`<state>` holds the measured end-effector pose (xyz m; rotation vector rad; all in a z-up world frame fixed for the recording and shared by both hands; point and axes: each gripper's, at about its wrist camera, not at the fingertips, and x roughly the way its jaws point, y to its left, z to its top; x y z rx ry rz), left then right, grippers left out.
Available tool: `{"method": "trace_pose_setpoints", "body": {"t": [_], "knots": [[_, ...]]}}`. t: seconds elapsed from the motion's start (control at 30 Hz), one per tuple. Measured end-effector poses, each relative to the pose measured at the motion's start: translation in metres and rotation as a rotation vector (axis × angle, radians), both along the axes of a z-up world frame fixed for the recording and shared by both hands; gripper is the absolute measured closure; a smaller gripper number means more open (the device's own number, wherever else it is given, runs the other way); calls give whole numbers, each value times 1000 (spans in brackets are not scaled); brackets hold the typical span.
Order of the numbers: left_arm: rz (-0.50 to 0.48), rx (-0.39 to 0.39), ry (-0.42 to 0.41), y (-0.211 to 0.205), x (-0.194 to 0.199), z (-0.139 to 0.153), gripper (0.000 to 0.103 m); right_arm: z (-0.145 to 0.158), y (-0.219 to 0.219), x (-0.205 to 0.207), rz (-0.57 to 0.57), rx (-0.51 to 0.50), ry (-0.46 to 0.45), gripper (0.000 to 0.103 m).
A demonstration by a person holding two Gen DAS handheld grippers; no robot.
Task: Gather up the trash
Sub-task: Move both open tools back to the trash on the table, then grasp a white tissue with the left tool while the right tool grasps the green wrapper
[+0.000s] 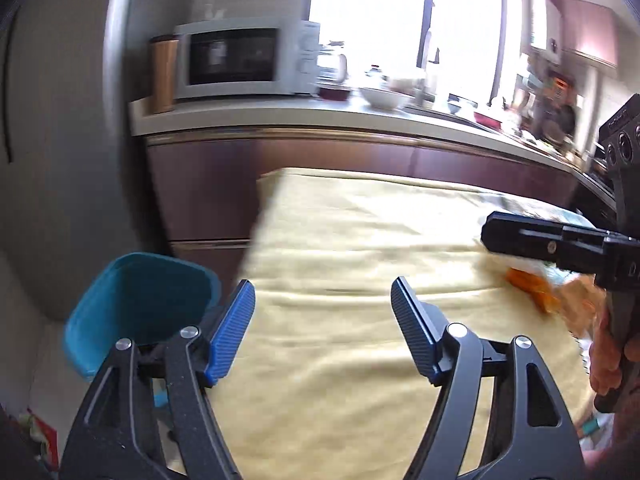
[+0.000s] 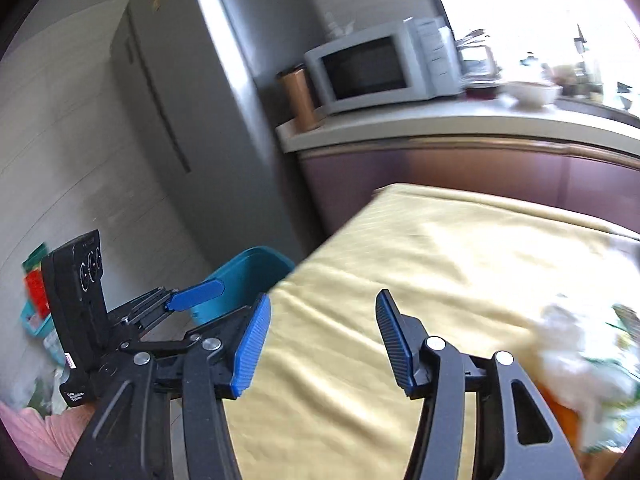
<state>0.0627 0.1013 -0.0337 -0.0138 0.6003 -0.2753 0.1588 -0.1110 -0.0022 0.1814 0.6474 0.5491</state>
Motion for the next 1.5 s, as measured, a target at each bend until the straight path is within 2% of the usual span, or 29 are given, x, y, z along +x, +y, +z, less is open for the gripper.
{"method": "trace_pose_setpoints", "body": {"t": [0.2, 0.4, 0.6, 0.77, 0.87, 1.0, 1.03, 1.1, 1.17, 1.23, 1.5], "knots": [[-168, -13, 33, -72, 4, -2, 32, 5, -74, -38, -223, -20, -59, 51], [-293, -21, 81, -139, 16, -9, 30, -7, -127, -31, -376, -45, -40, 50], [-363, -40, 169, -182, 47, -18, 26, -24, -153, -20, -401, -40, 11, 50], [-385, -63, 256, -201, 72, -31, 27, -35, -153, -8, -389, -1, 54, 50], [-395, -84, 295, -208, 82, -39, 38, -37, -154, -5, -386, 12, 66, 51], [-423, -156, 371, -207, 94, -49, 78, -40, -156, -4, -380, 35, 86, 64], [-424, -166, 379, -206, 94, -51, 84, -41, -157, -4, -377, 40, 92, 70], [-427, -177, 371, -205, 94, -52, 91, -43, -159, -6, -376, 50, 99, 71], [-422, -178, 360, -202, 91, -52, 93, -45, -161, -8, -374, 63, 104, 73], [-414, -179, 350, -199, 88, -50, 95, -46, -163, -10, -374, 79, 107, 80], [-373, -198, 296, -168, 70, -33, 96, -35, -160, -22, -339, 126, 77, 81]]}}
